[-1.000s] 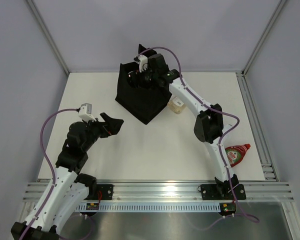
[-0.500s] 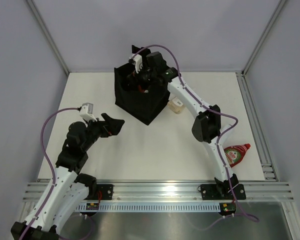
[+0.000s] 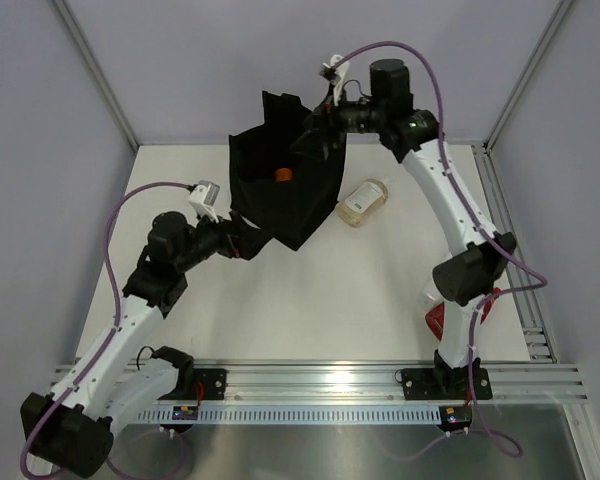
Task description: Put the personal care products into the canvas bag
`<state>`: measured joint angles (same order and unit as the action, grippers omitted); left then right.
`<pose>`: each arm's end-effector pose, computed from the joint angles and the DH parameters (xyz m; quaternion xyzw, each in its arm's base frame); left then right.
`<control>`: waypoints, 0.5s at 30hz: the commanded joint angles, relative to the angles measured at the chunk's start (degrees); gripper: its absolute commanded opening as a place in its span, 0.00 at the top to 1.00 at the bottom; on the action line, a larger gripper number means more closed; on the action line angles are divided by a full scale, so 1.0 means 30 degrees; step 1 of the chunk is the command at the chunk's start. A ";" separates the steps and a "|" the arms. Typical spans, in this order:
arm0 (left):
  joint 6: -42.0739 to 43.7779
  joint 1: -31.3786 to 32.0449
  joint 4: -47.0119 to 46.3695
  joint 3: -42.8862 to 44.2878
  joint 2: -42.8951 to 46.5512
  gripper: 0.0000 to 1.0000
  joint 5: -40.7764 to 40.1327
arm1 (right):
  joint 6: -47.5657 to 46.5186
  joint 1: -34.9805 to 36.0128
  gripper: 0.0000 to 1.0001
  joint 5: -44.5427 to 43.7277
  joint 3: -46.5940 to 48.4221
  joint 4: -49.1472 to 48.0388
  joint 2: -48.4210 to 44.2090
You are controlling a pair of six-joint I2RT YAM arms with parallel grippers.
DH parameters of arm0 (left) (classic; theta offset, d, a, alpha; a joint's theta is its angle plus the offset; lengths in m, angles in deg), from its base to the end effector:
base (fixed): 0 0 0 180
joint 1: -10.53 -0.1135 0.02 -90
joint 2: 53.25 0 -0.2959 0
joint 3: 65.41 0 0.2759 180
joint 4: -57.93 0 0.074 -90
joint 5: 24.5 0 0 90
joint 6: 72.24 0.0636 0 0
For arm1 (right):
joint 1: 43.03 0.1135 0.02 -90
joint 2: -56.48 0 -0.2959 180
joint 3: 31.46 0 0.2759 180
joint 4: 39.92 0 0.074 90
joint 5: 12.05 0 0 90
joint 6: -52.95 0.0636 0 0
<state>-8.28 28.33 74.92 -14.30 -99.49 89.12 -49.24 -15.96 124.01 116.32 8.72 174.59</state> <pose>0.2013 -0.0914 0.3229 0.0736 0.7686 -0.3773 0.5113 0.4341 0.2733 0.4727 -0.4657 0.6292 0.3850 0.4889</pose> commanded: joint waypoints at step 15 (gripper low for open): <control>0.7392 0.9269 0.3884 1.6284 -1.6775 0.13 -0.4151 | 0.2864 -1.2765 0.01 0.4216 -1.4278 0.0101 -0.8400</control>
<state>10.08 54.41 83.31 25.63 -141.58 79.85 -39.60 -50.73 133.30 75.84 4.85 152.23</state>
